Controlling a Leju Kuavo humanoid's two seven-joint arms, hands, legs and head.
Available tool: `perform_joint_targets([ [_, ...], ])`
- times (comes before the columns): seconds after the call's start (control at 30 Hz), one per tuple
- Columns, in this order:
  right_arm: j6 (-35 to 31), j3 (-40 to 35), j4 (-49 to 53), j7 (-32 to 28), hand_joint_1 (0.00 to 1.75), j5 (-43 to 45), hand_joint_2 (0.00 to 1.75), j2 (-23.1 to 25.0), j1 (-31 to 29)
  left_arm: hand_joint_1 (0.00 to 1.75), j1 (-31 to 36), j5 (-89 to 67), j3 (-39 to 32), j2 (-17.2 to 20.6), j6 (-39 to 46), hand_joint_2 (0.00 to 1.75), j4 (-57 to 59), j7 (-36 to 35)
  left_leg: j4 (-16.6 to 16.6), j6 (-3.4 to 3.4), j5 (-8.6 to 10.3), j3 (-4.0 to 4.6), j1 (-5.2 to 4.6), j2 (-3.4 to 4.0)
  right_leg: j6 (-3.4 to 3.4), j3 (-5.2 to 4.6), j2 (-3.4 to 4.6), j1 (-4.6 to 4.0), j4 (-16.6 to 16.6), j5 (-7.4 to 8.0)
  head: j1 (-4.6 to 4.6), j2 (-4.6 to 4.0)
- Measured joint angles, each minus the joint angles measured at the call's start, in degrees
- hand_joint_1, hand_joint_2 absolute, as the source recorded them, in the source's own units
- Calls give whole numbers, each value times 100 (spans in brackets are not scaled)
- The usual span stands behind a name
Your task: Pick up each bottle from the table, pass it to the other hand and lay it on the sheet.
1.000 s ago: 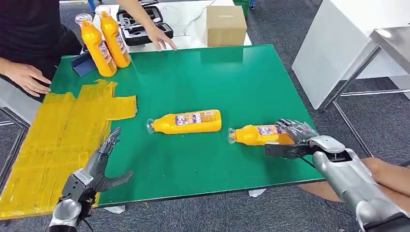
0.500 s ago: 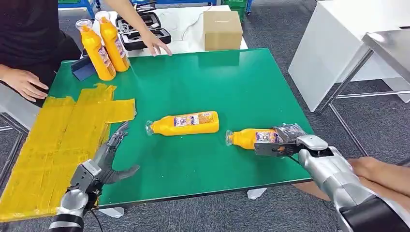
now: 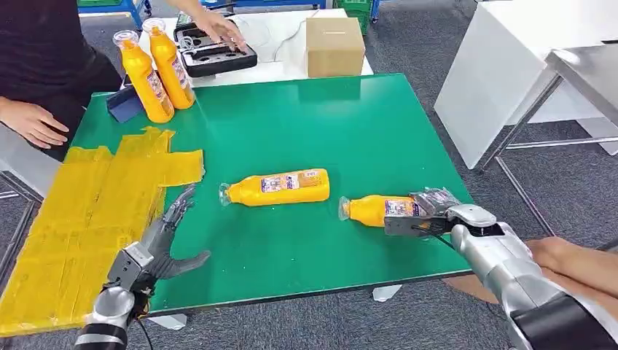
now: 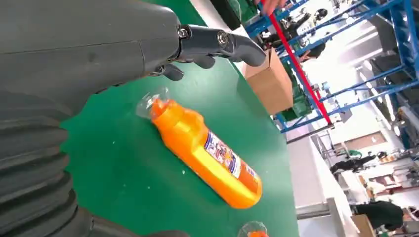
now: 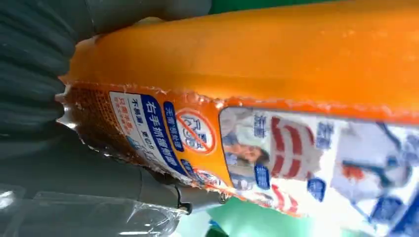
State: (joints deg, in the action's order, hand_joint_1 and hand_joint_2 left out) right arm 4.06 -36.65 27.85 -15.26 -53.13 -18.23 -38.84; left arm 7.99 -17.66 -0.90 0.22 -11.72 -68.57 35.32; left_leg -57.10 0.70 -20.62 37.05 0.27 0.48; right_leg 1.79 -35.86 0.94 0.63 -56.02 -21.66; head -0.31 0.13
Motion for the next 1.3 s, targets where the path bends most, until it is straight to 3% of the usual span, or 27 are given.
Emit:
perform_joint_targets([
  [0.1,79,136,361,-468,175,566,175,-98,162,0,-28,234,-11,-18,-142,175,55,105,-1,-3,-2,0,0,0,7,43,0,0,-1,-2,0,0],
  [0.2,668,358,1110,-716,175,1523,175,-223,367,0,67,611,-111,-87,-249,175,44,-139,-1,4,11,19,-1,0,0,32,0,1,-4,25,-2,0],
  [0.33,1430,678,2219,-714,175,2724,175,-150,490,0,254,1139,-280,-263,-288,175,-105,-468,-2,-8,72,116,-3,1,9,-67,0,2,-16,104,-13,0],
  [0.47,1851,846,2917,-356,175,3542,175,168,-18,0,523,1495,-339,-522,-90,175,-273,-686,-3,-9,112,185,-2,-2,5,-141,-2,2,-25,119,-5,0],
  [0.77,1764,813,3405,-190,175,3890,175,487,-564,0,785,1727,-339,-693,127,175,-393,-831,-3,-9,116,204,-2,-31,9,-146,-20,8,-26,117,-2,0],
  [1.0,1248,739,3154,68,175,3862,175,1176,-993,0,1199,1792,-241,-881,332,175,-374,-1041,-4,-13,128,214,-1,-28,3,-167,-20,3,-26,127,-4,0],
  [1.03,1228,728,3129,68,168,3857,175,1211,-1012,0,1211,1792,-236,-894,332,175,-374,-1045,-4,-14,129,216,-1,-31,2,-167,-22,3,-26,126,-2,0],
  [1.3,942,691,2390,145,175,3717,175,1754,-1264,0,1521,2243,-113,-1017,337,175,-157,-1378,-4,-14,128,225,-1,-35,1,-176,-26,4,-26,130,-2,0],
])
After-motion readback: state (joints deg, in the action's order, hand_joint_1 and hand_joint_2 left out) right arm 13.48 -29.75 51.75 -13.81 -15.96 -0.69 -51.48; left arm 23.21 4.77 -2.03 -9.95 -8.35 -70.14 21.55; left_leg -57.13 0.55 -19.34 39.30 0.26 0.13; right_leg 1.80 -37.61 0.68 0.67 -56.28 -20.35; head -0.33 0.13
